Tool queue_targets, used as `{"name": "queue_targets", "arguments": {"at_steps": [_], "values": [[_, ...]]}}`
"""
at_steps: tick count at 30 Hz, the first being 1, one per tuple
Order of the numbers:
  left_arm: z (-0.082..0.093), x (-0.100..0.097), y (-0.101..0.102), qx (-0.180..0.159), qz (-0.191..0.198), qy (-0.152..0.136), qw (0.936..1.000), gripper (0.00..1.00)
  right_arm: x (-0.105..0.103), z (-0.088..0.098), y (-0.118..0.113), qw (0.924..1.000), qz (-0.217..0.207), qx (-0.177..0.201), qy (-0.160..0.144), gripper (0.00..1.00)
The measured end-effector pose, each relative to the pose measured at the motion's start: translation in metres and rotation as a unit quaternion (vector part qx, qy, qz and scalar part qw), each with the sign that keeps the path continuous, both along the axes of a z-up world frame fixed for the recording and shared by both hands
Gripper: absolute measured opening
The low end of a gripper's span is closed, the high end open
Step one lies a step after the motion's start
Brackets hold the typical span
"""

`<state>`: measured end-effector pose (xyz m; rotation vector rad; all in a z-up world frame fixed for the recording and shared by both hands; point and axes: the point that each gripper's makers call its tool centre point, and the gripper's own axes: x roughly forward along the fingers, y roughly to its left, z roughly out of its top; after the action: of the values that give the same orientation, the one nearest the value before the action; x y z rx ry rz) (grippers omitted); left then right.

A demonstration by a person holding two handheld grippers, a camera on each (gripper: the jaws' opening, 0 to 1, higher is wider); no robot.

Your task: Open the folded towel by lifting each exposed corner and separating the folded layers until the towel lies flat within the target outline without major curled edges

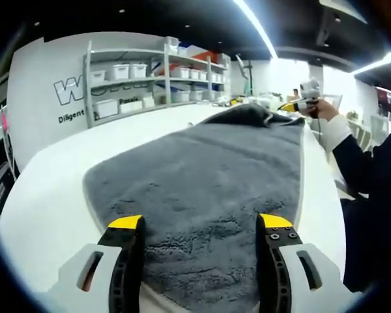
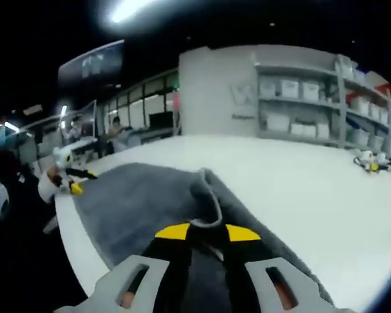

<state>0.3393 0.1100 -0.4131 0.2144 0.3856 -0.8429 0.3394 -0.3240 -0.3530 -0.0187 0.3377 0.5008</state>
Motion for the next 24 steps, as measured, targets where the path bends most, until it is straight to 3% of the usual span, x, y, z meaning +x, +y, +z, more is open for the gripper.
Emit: {"name": "queue_targets", "arguments": {"at_steps": [4,11,17,24], "values": [[0.0,0.001,0.001,-0.001,0.0,0.0,1.0,0.68,0.011,-0.006,0.014,0.9997,-0.004,0.015,0.016,0.26],[0.0,0.002,0.003,-0.001,0.001,0.002,1.0,0.68,0.024,-0.013,0.017,0.9977,-0.028,0.049,0.039,0.34],[-0.001,0.0,0.001,-0.001,0.001,0.002,1.0,0.68,0.025,-0.014,0.007,0.9963,-0.059,0.048,0.041,0.33],[-0.001,-0.001,0.0,-0.003,0.0,0.003,1.0,0.68,0.021,-0.015,-0.002,0.9963,-0.06,0.049,0.037,0.28]]}}
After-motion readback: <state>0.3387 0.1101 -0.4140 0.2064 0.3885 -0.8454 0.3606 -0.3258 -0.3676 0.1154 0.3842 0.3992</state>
